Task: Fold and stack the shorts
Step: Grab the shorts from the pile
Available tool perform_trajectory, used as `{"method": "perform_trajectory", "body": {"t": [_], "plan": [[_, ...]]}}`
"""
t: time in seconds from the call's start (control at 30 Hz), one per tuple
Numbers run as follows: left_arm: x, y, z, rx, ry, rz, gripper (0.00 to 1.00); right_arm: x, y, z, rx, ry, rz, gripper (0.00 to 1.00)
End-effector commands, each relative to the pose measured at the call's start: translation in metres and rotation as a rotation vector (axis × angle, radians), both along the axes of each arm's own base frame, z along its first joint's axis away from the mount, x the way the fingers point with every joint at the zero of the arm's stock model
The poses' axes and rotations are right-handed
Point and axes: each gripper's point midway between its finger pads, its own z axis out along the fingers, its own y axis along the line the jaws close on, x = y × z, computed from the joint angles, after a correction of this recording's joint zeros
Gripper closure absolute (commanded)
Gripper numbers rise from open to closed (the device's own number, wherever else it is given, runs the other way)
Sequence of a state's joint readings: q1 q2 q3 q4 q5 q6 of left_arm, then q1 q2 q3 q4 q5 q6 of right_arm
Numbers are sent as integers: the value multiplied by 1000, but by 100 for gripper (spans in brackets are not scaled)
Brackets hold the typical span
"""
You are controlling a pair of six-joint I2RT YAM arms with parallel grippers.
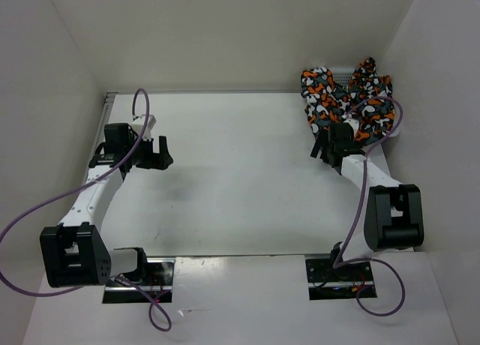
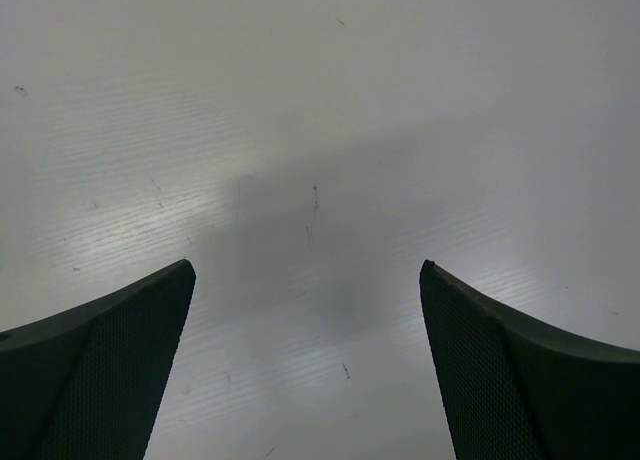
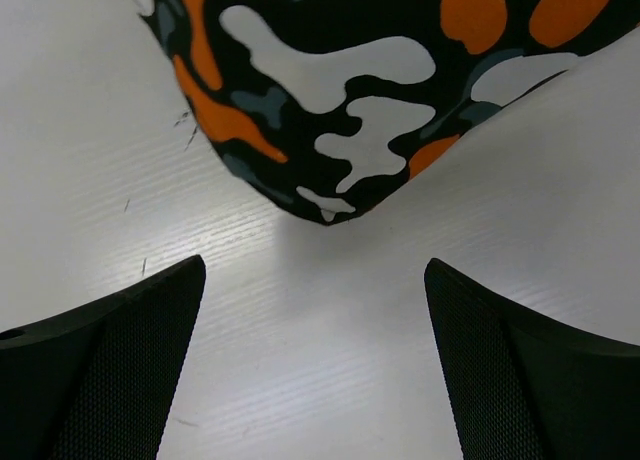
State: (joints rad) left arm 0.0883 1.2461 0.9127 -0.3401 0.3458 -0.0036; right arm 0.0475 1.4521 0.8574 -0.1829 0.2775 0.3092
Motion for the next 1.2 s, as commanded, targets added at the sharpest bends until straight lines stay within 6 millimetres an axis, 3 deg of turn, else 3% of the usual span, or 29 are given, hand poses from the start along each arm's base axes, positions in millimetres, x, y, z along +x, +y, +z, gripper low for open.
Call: {"method": "perform_trajectory", "body": {"t": [0.0,0.03,0.13,0.23,0.37,0.67,0.8,0.83,0.9,0.93,1.03,1.1,1.17], "plan": [[6,-2,8,-8,-5,-15,0,23,-20,5,47,-104,-142,6],[4,-2,2,-10,17,-15,0,22,-23,-3,36,-93,-152,6],[5,-4,-2,-19,40,-22,0,32,-30,-3,18,-134,-156,7],[10,-3,-1,-19,41,-22,0,47,-27,-1,14,-189,-117,7],[15,-2,2,-12,33,-15,0,50,-34,-11,-25,-176,-133,8],[15,0,-3,-6,43,-8,0,66,-29,-22,-7,-181,-114,25],[17,0,-2,-5,34,-8,0,68,-29,-26,-7,-172,-114,48],[17,0,-2,-5,34,-8,0,68,-29,-26,-7,-172,-114,61],[17,0,-2,-5,34,-8,0,69,-30,-20,-13,-189,-108,73],[17,0,-2,-5,34,-8,0,67,-30,-17,-22,-192,-101,84],[15,0,-6,-6,43,-8,0,58,-27,-8,-28,-189,-64,100],[14,-2,-4,-11,32,-15,0,53,-23,-1,-32,-182,-26,100],[13,-4,-7,-20,34,-24,0,51,-17,21,-16,-209,8,100]]}}
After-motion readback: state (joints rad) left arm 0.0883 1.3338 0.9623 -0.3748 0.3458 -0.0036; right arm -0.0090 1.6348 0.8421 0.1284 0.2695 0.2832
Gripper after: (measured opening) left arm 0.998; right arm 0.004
